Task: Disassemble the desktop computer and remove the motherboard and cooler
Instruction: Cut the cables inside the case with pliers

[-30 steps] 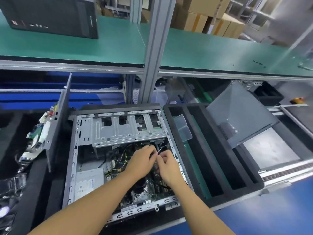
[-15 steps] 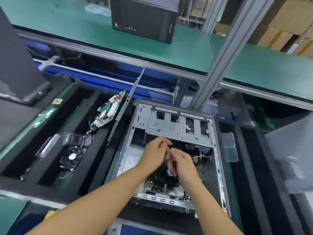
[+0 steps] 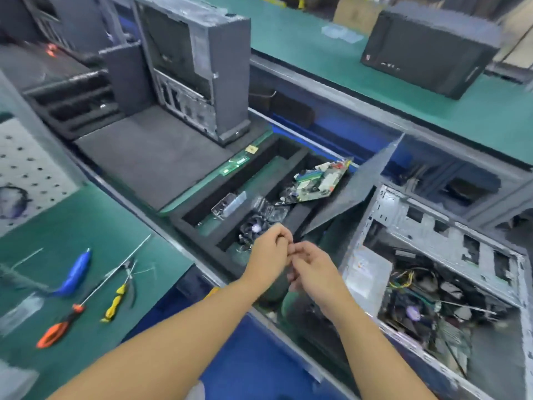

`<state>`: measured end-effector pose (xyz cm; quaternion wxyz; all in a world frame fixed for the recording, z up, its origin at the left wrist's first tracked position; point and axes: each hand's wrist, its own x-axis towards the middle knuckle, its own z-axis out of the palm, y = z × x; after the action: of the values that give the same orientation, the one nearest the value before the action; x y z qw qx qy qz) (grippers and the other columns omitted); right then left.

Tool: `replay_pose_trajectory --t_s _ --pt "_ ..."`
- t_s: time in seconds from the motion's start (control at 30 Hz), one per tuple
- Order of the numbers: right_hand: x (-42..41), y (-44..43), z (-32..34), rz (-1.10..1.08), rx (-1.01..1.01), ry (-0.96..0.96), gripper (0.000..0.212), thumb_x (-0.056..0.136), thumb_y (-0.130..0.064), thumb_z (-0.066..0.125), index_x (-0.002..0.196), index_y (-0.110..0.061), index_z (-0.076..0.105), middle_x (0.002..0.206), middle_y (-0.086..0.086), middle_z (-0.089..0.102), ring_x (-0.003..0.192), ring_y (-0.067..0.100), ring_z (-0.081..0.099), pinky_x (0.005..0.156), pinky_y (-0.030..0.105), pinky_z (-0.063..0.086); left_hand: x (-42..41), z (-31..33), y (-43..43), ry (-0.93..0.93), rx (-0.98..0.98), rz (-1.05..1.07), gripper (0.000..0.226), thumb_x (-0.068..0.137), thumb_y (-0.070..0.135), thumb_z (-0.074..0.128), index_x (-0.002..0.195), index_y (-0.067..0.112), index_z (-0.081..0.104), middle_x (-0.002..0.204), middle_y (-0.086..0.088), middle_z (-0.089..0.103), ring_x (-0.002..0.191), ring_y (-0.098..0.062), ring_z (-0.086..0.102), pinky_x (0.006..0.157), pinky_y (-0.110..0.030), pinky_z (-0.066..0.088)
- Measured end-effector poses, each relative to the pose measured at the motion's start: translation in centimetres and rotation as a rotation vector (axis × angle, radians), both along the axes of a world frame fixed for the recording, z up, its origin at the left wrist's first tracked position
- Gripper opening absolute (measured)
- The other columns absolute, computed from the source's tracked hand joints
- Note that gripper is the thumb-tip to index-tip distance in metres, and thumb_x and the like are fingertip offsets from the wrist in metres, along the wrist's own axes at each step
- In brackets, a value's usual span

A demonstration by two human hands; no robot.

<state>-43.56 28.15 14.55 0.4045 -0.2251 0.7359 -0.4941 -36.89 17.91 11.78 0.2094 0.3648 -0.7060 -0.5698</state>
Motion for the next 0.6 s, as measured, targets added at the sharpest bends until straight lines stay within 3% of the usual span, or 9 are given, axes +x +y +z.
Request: replay_pose_trajectory --t_s 0.1,0.2,0.33,0.5,0.6 --pt "5.1 -4.8 -1.8 0.101 0.100 -0.054 0.030 0.092 0.006 0.039 0.105 -0.008 0.062 0.091 0.015 0.070 0.060 0.014 0.055 0.054 0.029 0.050 6.6 -2.6 -4.3 -0.138 -0.017 0.092 0.022 0.095 0.014 0.045 0.083 0.027 0.059 0.077 0.009 0.065 0.075 -0.017 0.061 0.064 -0.027 0.047" --pt "10.1 -9.1 -4.2 0.155 0.173 -0.136 0.021 0.095 0.002 0.047 0.110 -0.004 0.060 0.089 0.010 0.066 0.063 0.014 0.054 0.057 0.027 0.047 14.0 -6.3 -8.6 -0.394 -0.070 0.157 0.014 0.094 0.015 0.050 0.093 0.024 0.060 0.088 0.005 0.066 0.091 -0.024 0.063 0.064 -0.021 0.040" --pt "15.3 -13.0 -7.2 0.204 0.256 -0.187 0.017 0.093 -0.002 0.052 0.108 -0.007 0.060 0.088 0.004 0.065 0.062 0.015 0.055 0.053 0.023 0.048 23.3 -10.8 -13.1 -0.907 -0.145 0.187 0.025 0.094 0.025 0.051 0.117 0.019 0.058 0.125 -0.008 0.056 0.118 -0.030 0.053 0.096 -0.038 0.045" --pt "19.2 -15.5 -9.8 0.246 0.339 -0.257 0.015 0.093 -0.004 0.049 0.100 -0.015 0.057 0.088 0.003 0.066 0.059 0.014 0.055 0.056 0.024 0.047 29.2 -14.4 -16.3 -1.071 -0.203 0.145 0.029 0.098 0.030 0.045 0.121 0.017 0.058 0.127 -0.009 0.057 0.118 -0.030 0.055 0.097 -0.042 0.046" --pt "20.4 -16.1 -10.7 0.274 0.375 -0.227 0.018 0.093 -0.007 0.046 0.101 -0.016 0.059 0.088 0.001 0.068 0.064 0.014 0.058 0.059 0.026 0.049 30.5 -15.4 -17.0 -1.103 -0.240 0.253 0.032 0.095 0.023 0.049 0.125 0.014 0.056 0.128 -0.010 0.051 0.119 -0.032 0.050 0.095 -0.043 0.043"
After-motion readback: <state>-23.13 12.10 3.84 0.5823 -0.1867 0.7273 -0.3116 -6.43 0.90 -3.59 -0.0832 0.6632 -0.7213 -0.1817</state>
